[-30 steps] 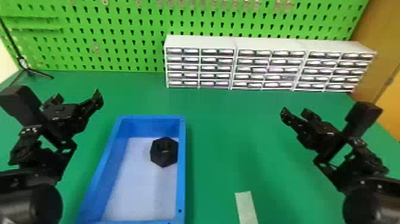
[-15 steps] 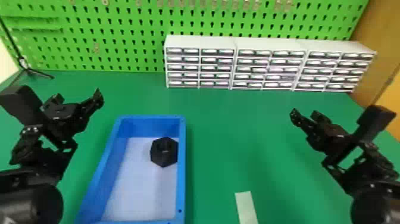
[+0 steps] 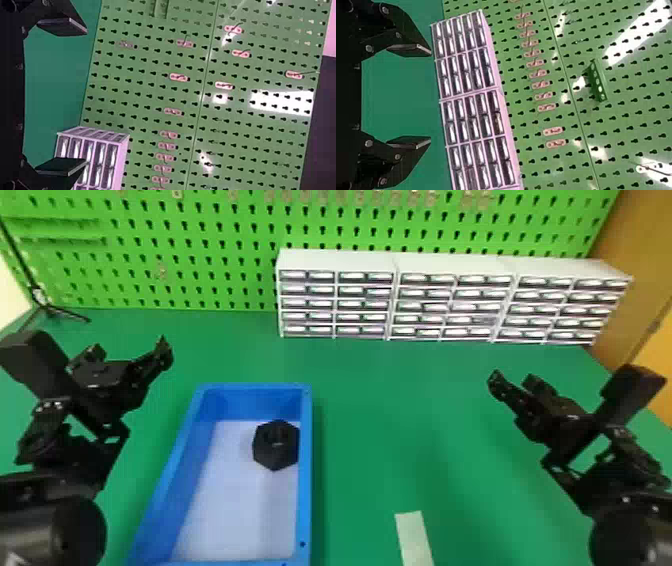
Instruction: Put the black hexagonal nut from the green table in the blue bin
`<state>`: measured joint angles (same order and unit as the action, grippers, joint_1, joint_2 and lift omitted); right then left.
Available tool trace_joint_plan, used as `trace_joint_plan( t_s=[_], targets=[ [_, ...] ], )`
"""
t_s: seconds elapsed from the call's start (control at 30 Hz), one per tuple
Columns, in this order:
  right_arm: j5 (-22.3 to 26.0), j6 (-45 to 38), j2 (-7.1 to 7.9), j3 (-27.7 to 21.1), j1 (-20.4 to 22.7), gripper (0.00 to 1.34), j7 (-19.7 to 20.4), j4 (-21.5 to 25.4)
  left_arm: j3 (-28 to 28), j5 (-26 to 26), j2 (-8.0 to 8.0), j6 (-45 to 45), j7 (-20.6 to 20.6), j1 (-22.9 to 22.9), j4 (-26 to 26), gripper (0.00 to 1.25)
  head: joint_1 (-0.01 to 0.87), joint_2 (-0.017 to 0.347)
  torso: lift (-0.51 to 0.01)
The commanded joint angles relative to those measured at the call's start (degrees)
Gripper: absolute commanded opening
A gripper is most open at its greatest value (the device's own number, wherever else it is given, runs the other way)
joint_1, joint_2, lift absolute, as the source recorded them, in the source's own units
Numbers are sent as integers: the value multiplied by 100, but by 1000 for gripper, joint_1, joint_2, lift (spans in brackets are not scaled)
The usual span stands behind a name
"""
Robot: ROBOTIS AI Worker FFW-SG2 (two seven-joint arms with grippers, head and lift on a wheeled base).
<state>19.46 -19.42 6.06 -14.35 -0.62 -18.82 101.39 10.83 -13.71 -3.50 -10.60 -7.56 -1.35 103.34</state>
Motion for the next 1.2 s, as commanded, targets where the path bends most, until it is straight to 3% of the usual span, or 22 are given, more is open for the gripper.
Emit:
trace_joint_plan(
  t_s=[0.0,0.63,1.17],
  targets=[
    [-3,0,0,-6,-8,854,1,-14,-2,0,-1,5,0,-15,2,1123,692,8,-97],
    [-91,52,-97,-77,-34,851,1,-41,16,0,-1,5,0,-23,2,1123,692,8,-97],
    [-100,52,-70,-68,-17,854,1,-41,16,0,-1,5,0,-23,2,1123,692,8,-97]
  ],
)
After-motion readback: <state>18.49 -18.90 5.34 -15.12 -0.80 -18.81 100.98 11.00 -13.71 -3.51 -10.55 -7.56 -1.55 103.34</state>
